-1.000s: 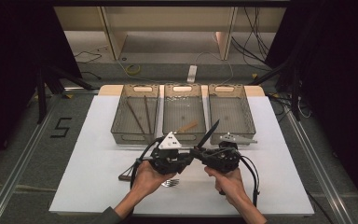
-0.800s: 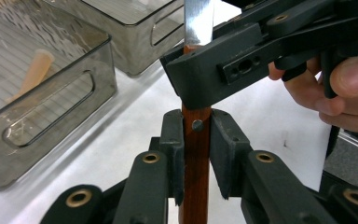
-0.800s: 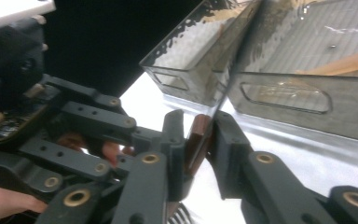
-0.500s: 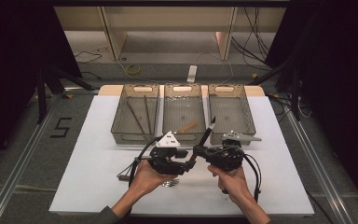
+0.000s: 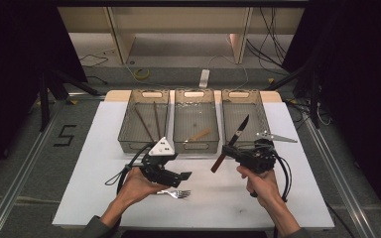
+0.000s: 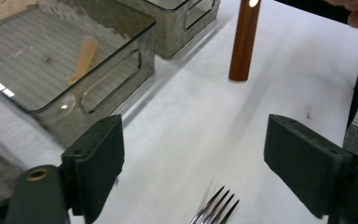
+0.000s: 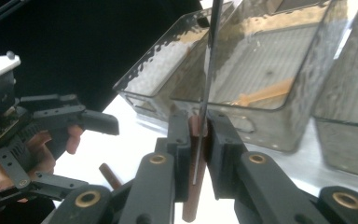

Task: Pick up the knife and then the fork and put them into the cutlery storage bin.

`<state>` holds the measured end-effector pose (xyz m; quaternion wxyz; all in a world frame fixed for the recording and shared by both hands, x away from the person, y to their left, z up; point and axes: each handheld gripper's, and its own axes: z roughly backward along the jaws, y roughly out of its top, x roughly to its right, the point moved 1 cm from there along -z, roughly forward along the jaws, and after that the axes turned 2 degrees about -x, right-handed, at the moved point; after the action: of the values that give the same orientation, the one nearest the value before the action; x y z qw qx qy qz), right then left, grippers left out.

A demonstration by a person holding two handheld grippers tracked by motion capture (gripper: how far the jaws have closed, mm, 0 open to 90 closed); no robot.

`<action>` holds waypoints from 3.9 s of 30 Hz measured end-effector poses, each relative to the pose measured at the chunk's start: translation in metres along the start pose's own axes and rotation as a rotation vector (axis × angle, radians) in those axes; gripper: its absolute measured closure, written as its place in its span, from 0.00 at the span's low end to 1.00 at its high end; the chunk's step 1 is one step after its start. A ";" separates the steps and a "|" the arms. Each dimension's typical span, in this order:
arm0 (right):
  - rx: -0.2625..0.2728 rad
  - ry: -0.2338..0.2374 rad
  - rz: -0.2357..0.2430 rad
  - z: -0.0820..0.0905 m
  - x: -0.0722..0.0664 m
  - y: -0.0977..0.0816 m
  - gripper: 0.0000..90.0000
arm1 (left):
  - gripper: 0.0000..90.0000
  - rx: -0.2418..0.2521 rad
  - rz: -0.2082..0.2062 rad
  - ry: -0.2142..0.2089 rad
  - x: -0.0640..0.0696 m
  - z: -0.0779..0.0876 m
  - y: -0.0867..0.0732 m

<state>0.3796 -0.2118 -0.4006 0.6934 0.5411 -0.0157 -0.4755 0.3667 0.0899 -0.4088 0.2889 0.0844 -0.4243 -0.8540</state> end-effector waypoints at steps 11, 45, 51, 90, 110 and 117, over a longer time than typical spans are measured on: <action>0.026 -0.054 -0.047 0.023 0.027 0.024 0.90 | 0.17 0.065 0.054 0.038 -0.016 0.020 -0.018; 0.006 -0.190 -0.081 0.011 0.068 0.088 0.90 | 0.16 0.043 0.062 0.111 -0.027 0.043 -0.045; -0.024 -0.232 -0.098 -0.004 0.080 0.088 0.90 | 0.16 0.035 0.054 0.113 -0.027 0.043 -0.046; -0.192 -0.276 -0.140 -0.056 0.099 0.077 0.79 | 0.16 -0.001 0.016 0.117 -0.023 0.038 -0.050; -0.098 -0.203 -0.026 -0.020 0.075 0.074 0.45 | 0.16 -0.026 0.047 0.108 -0.029 0.036 -0.052; -0.038 -0.158 0.092 -0.005 0.045 0.053 0.40 | 0.16 -0.042 0.057 0.106 -0.032 0.036 -0.051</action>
<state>0.4411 -0.2403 -0.3838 0.7214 0.4873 -0.0860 -0.4844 0.3578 0.1566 -0.4287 0.3371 0.1114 -0.3928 -0.8483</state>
